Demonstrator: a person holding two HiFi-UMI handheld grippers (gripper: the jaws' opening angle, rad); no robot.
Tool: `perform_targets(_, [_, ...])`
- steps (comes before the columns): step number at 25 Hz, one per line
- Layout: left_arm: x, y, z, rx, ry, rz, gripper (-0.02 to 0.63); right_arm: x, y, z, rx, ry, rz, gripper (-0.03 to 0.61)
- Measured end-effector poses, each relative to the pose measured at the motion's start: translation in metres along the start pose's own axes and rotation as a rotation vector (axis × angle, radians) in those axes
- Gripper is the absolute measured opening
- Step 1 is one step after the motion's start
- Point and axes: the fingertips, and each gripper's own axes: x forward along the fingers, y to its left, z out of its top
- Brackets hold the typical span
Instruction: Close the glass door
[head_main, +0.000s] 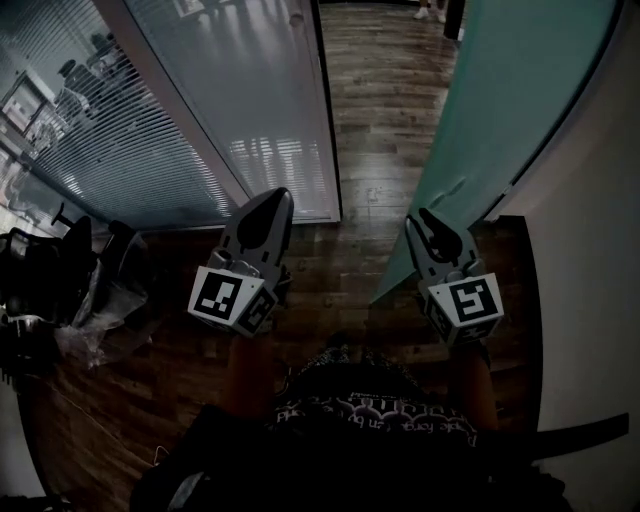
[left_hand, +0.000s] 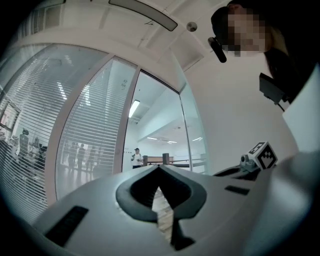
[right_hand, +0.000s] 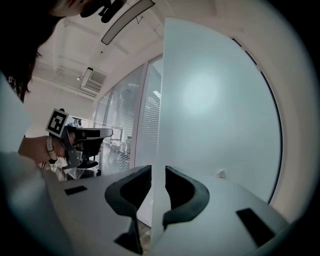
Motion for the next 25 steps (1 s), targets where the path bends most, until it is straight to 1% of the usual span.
perform_targets(8, [-0.003, 0.046, -0.003, -0.003, -0.005, 0.028, 0.002, 0.040, 0.000, 0.001, 0.015, -0.001, -0.031, 0.075])
perform_targets(11, [0.000, 0.062, -0.004, -0.016, 0.004, 0.042, 0.002, 0.057, 0.002, 0.004, 0.014, 0.001, -0.039, 0.075])
perform_targets(18, [0.007, 0.094, -0.006, 0.009, -0.006, 0.003, 0.002, 0.093, 0.003, 0.006, 0.009, -0.002, -0.068, 0.075])
perform_targets(22, [0.013, 0.116, -0.007, 0.003, 0.010, 0.008, 0.002, 0.115, -0.001, 0.006, -0.005, -0.008, -0.088, 0.075])
perform_targets(25, [0.015, 0.125, -0.011, 0.008, -0.001, -0.005, 0.002, 0.128, -0.001, 0.005, -0.006, -0.005, -0.096, 0.075])
